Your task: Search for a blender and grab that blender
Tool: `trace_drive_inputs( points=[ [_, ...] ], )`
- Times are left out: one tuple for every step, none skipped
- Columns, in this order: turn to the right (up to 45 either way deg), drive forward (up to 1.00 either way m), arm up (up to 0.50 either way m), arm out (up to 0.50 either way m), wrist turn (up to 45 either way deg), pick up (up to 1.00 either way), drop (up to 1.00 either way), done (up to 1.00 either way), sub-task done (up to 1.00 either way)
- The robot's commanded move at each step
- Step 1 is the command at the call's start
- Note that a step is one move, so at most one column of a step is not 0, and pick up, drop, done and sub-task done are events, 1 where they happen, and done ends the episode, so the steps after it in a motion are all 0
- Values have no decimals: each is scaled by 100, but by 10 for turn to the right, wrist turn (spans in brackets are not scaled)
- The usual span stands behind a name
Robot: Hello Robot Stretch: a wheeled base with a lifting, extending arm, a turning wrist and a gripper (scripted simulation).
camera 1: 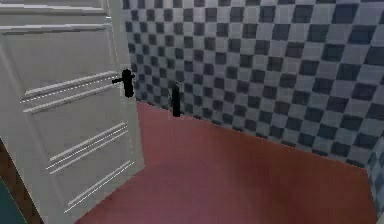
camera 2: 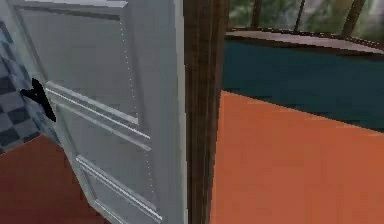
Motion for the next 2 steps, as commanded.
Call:
trace_drive_inputs(
  points=[
    [0,100,0,0,0,0,0,0,0],
    [30,0,0,0,0,0,0,0,0]
  ],
)
